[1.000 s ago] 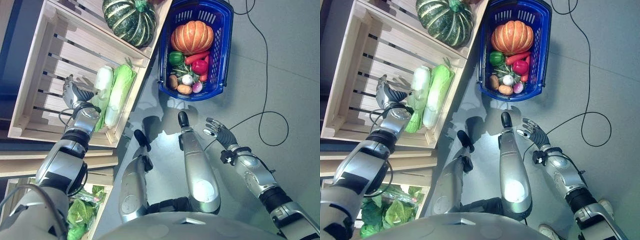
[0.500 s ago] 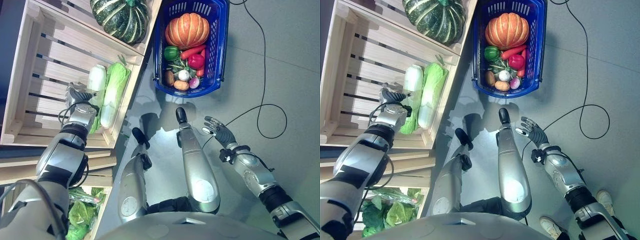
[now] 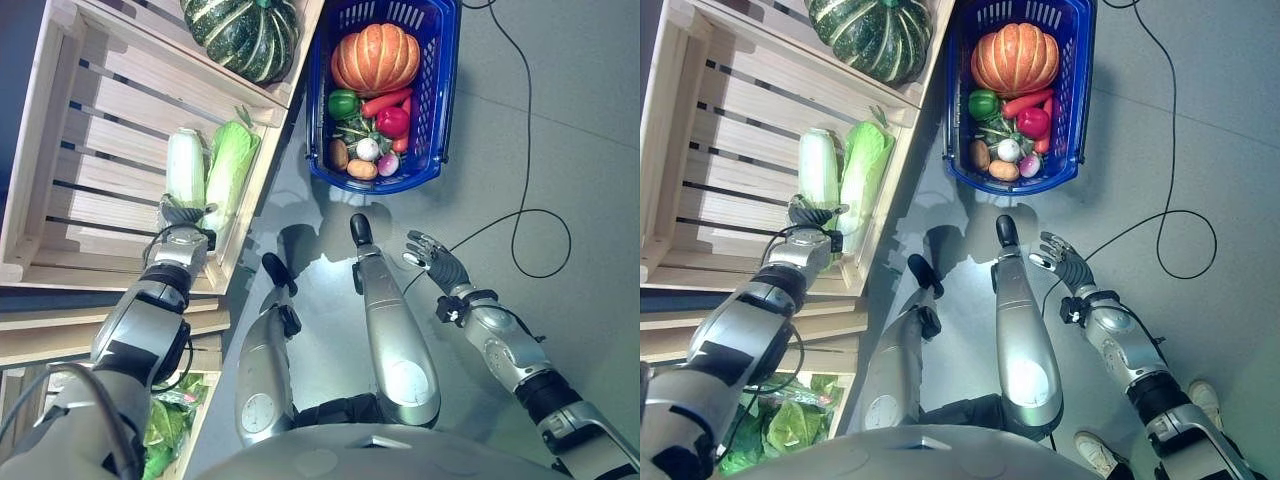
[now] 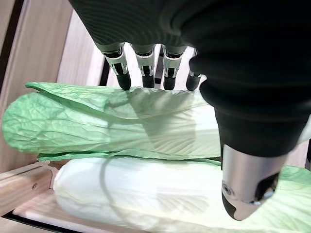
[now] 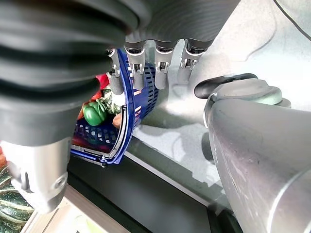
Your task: Pick up fruits and vegetables into the basket
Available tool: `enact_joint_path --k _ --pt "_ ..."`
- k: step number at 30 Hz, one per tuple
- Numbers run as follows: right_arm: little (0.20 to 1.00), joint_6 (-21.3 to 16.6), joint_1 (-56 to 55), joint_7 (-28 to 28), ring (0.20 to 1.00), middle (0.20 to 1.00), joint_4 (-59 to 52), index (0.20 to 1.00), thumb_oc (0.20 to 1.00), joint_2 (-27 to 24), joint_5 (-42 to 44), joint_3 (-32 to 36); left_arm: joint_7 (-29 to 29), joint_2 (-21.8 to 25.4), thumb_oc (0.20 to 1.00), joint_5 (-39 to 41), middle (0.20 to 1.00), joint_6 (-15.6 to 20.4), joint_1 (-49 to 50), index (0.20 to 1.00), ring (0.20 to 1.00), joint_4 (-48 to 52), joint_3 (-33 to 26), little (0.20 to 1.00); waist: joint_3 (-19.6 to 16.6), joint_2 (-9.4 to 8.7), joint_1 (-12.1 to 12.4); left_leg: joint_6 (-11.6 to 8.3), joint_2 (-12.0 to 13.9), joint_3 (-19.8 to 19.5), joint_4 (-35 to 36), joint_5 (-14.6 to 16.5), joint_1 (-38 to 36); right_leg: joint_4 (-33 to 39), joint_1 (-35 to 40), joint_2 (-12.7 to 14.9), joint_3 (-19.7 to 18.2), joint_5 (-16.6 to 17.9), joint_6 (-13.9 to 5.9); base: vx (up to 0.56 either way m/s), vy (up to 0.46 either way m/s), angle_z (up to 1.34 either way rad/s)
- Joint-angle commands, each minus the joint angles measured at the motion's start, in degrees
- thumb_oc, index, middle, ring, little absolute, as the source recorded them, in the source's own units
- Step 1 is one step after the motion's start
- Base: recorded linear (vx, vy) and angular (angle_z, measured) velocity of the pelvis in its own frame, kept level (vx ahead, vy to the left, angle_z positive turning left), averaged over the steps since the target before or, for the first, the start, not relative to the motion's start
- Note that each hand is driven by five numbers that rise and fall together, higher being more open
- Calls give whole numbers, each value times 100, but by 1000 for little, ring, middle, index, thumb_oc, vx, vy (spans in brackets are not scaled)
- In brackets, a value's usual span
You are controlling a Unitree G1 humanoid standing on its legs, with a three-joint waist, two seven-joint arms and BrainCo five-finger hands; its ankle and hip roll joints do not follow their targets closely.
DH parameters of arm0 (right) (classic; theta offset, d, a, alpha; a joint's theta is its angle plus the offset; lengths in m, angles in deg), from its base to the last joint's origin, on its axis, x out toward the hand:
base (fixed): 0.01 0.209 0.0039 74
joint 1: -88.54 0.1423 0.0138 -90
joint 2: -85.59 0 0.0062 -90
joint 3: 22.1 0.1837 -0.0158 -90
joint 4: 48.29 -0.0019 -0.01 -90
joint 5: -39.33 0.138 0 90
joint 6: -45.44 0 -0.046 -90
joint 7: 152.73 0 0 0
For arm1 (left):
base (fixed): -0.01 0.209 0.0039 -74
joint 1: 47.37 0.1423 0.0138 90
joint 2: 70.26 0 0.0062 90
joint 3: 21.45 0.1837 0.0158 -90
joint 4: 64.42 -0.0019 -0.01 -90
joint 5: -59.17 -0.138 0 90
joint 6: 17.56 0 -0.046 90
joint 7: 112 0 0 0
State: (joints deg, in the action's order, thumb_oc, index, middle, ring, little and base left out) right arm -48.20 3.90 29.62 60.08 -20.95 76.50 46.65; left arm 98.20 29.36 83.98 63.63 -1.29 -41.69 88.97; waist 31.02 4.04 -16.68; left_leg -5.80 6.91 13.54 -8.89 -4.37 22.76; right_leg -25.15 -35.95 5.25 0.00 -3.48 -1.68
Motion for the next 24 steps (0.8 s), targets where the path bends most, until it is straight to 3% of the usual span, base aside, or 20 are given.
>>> enact_joint_path --k 1,11,17,24 --pt "1000 -66 -60 -70 1000 1000 -235 1000 1000 200 287 -168 237 50 1000 34 1000 -313 273 1000 1000 -246 -173 1000 -122 -418 1 87 16 -64 -1190 729 764 -446 -291 -96 30 -542 -165 0 0 0" --pt "1000 -119 -78 -37 1000 1000 -232 1000 1000 92 459 -180 751 598 1000 -174 1000 -754 -124 1000 1000 -754 -257 1000 -122 -505 -56 101 52 -65 -1421 784 1093 -566 -567 -159 -30 -533 -116 8 3 -2" --pt "1000 -113 -126 45 1000 1000 -304 1000 1000 -29 532 -126 866 911 1000 -214 1000 -1040 -297 1000 1000 -1004 -233 1000 -122 -466 -102 103 45 -81 -1527 816 1254 -648 -747 -163 -88 -541 -89 29 34 -2" --pt "1000 -166 -122 72 1000 1000 -311 1000 1000 -35 576 -177 1013 968 1000 -146 1000 -1144 -438 1000 1000 -1121 -156 1000 -122 -472 -125 122 12 -121 -1647 884 1448 -710 -917 -198 -144 -555 -58 11 10 -2"
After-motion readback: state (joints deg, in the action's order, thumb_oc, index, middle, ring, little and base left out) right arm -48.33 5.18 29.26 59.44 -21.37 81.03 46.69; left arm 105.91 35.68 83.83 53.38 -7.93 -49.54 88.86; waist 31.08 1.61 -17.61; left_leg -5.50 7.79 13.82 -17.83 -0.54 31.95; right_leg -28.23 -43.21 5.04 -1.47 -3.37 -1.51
